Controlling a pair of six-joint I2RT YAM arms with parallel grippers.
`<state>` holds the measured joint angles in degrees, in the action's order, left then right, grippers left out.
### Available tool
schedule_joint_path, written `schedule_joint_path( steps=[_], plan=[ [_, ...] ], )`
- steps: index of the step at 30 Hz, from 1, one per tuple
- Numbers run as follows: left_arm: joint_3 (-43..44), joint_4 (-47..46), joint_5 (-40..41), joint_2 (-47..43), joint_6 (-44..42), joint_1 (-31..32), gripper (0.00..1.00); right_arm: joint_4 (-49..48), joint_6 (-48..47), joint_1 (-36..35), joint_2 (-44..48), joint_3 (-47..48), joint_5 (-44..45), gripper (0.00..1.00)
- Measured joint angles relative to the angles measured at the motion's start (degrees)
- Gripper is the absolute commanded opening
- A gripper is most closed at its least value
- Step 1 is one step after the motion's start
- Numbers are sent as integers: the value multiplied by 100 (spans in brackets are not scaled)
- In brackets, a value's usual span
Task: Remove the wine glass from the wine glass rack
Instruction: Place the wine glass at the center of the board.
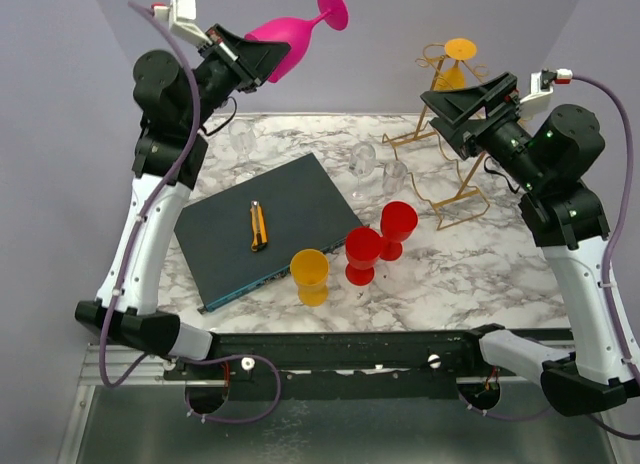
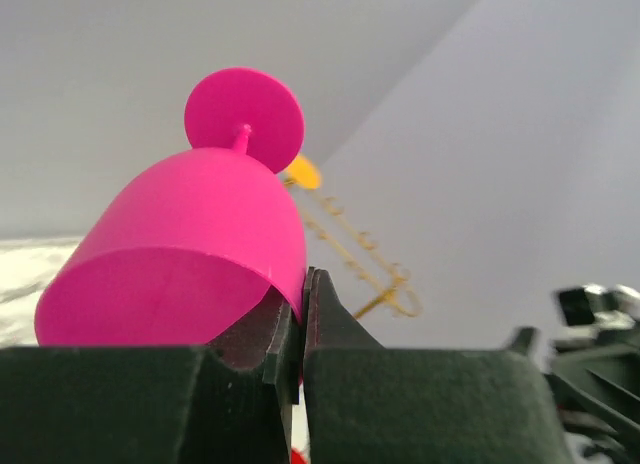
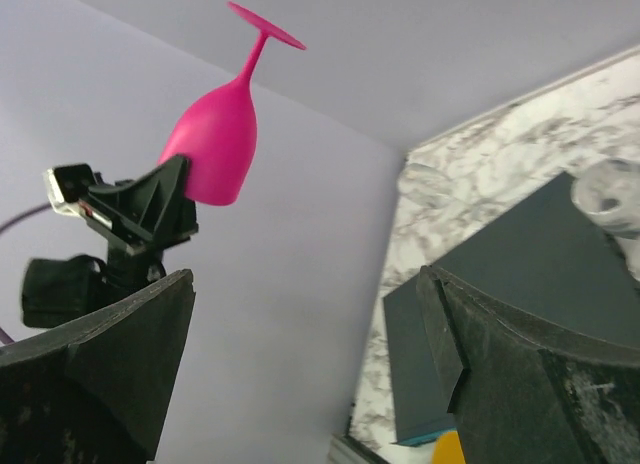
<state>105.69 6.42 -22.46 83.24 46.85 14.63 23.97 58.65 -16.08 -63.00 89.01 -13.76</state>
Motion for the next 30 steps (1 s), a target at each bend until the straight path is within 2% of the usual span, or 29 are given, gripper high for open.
schedule_joint_path(
  steps=[6, 9, 15, 21, 30],
  plan=[
    [1366, 2024, 960, 1478, -1154, 31, 0, 946, -820, 0, -138, 323, 332, 100],
    [2092, 2791, 1405, 2201, -1545, 61, 0, 1115, -1043, 0, -188, 369, 396, 100],
    [3713, 3810, 2221, 3620, -2308, 197, 0, 1368, -1392, 0, -293, 372, 522, 100],
    [3980, 4240, 2758, 4216, -2916, 256, 0, 1495, -1628, 0, -396, 372, 601, 100],
    [4002, 4413, 2949, 4730, -3436, 315, 0, 1539, -1869, 0, -557, 372, 710, 100]
  ],
)
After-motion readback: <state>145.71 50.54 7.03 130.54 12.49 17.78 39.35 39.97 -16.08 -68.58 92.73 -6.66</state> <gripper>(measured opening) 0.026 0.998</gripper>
